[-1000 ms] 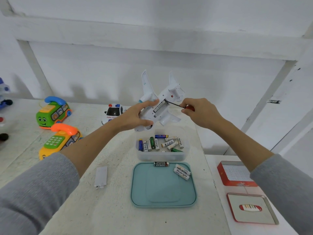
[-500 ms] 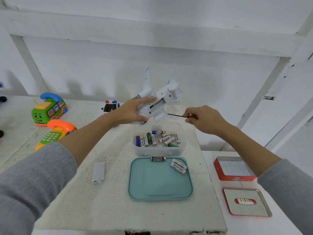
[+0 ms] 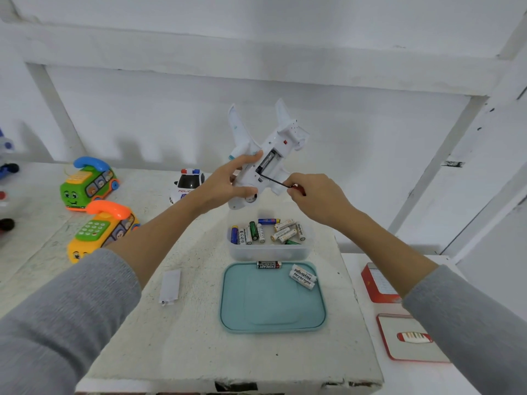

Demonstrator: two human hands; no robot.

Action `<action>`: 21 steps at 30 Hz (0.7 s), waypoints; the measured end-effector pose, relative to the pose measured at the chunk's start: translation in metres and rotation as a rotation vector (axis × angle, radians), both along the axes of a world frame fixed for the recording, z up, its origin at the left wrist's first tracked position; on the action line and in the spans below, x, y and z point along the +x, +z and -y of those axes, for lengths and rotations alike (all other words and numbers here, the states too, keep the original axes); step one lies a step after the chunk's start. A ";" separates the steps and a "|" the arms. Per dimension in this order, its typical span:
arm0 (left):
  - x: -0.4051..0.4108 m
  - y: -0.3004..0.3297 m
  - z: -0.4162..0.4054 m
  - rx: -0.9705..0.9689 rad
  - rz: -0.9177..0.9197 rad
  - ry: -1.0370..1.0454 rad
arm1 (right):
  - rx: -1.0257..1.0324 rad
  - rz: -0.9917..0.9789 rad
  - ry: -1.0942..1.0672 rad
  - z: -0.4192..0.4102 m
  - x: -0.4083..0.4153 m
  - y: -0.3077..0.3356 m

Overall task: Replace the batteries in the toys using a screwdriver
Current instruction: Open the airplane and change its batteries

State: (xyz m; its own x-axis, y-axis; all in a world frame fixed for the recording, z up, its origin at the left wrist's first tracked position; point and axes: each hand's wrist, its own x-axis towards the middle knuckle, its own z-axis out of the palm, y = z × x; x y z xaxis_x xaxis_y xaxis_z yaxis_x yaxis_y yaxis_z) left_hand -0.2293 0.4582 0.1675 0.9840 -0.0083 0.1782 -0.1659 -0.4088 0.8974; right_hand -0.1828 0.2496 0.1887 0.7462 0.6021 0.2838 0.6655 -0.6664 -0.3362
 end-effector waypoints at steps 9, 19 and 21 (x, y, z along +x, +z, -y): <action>0.001 -0.002 0.005 -0.142 0.070 0.041 | -0.047 0.125 -0.002 -0.013 -0.007 -0.002; 0.006 -0.007 0.008 -0.219 0.053 0.061 | 0.030 0.210 -0.021 -0.012 -0.013 -0.024; 0.007 -0.008 0.009 -0.237 0.058 0.071 | 0.055 0.203 -0.018 -0.012 -0.016 -0.025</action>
State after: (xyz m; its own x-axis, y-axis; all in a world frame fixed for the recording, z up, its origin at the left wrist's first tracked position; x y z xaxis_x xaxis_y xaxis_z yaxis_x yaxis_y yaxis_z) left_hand -0.2221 0.4493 0.1597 0.9687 0.1089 0.2231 -0.1984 -0.2000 0.9595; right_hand -0.1990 0.2618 0.1634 0.6807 0.5689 0.4615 0.7117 -0.6630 -0.2323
